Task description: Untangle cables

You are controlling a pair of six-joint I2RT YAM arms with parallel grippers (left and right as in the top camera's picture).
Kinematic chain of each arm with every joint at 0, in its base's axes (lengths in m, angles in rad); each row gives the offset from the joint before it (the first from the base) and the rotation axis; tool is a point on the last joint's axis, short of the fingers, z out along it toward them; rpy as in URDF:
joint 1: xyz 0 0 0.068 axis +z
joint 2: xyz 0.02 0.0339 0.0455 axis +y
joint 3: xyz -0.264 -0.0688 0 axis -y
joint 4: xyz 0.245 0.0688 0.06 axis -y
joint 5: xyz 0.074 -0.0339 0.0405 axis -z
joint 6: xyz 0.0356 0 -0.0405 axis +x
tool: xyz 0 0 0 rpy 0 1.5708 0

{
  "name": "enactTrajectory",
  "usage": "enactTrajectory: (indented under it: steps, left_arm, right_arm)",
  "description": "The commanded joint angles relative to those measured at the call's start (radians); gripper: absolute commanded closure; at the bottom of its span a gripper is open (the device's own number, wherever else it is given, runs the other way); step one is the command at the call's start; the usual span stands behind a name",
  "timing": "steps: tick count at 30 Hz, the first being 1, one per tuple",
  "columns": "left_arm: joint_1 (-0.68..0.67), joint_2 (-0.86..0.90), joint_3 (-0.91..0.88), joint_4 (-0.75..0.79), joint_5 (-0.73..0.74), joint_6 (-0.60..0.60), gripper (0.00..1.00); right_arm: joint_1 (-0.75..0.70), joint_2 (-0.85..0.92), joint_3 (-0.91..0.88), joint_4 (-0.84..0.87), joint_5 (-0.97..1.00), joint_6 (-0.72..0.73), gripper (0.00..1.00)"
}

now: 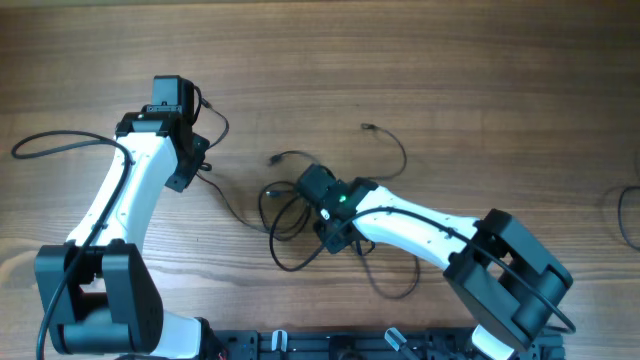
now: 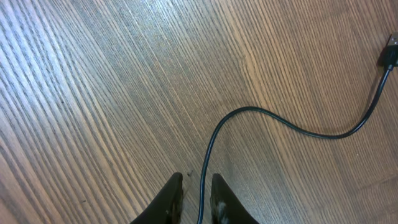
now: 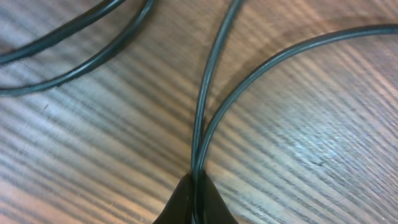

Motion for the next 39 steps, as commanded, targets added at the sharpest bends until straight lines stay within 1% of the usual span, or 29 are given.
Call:
enactTrajectory:
  steps: [1,4,5,8,10,13,18,20,22,23,27,29,31,34,35,36,37,38,39]
  left_arm:
    - [0.003,-0.007,0.003,-0.006,0.003,0.009,0.83]
    - [0.003,-0.007,0.003,-0.013,0.016,0.009,0.82]
    - [0.003,-0.007,0.003,-0.015,0.02,0.009,0.82]
    - [0.003,-0.007,0.003,-0.023,0.028,0.009,0.81]
    - [0.003,-0.007,0.003,-0.027,0.033,0.009,0.81]
    - [0.003,-0.007,0.003,-0.027,0.059,0.009,0.79]
    - [0.003,-0.007,0.003,-0.026,0.077,0.008,0.77]
    - [0.003,-0.007,0.003,-0.027,0.082,0.004,0.77]
    - [0.003,-0.007,0.003,-0.026,0.119,0.004,0.77]
    - [0.003,-0.007,0.003,-0.026,0.133,0.005,0.78]
    - [0.003,-0.007,0.003,-0.027,0.149,0.005,0.8]
    - [0.003,-0.007,0.003,-0.027,0.153,0.005,0.82]
    - [0.003,-0.007,0.003,-0.026,0.167,0.005,0.82]
    - [0.003,-0.007,0.003,-0.026,0.182,0.005,0.83]
    - [0.003,-0.007,0.003,-0.026,0.183,0.005,0.83]
    - [0.003,-0.007,0.003,-0.026,0.183,0.005,0.84]
    - [0.003,-0.007,0.003,-0.026,0.183,0.005,0.86]
    - [0.003,-0.007,0.003,-0.026,0.183,0.005,0.87]
    - [0.003,-0.007,0.003,-0.026,0.187,0.005,0.87]
  right_arm:
    - [-0.118,0.056,0.096,-0.071,0.122,0.05,0.96]
    - [-0.278,0.049,0.271,-0.169,0.2,0.038,0.96]
    - [-0.326,0.05,0.322,-0.179,0.202,0.008,0.96]
    - [-0.486,0.05,0.443,-0.135,0.206,-0.074,0.96]
    - [-0.589,0.05,0.482,-0.05,0.205,-0.131,0.95]
    - [-0.748,0.051,0.493,0.14,0.205,-0.232,0.96]
    - [-0.96,0.061,0.493,0.456,0.178,-0.46,0.96]
    - [-1.022,0.074,0.493,0.57,0.171,-0.475,0.96]
    - [-1.09,0.102,0.493,0.681,0.17,-0.477,0.96]
    - [-1.115,0.119,0.493,0.719,0.168,-0.489,0.96]
    - [-1.202,0.227,0.493,0.878,0.091,-0.612,0.96]
    - [-1.226,0.274,0.493,0.919,0.091,-0.633,0.96]
    - [-1.25,0.326,0.493,0.943,0.083,-0.626,0.96]
    - [-1.254,0.373,0.493,0.937,-0.003,-0.631,0.96]
    - [-1.252,0.386,0.493,0.937,-0.04,-0.628,0.91]
    - [-1.249,0.397,0.493,0.937,-0.067,-0.621,0.9]
    - [-1.245,0.402,0.493,0.935,-0.074,-0.596,0.9]
    - [-1.239,0.406,0.493,0.931,-0.074,-0.554,0.94]
    - [-1.235,0.406,0.493,0.929,-0.074,-0.523,0.96]
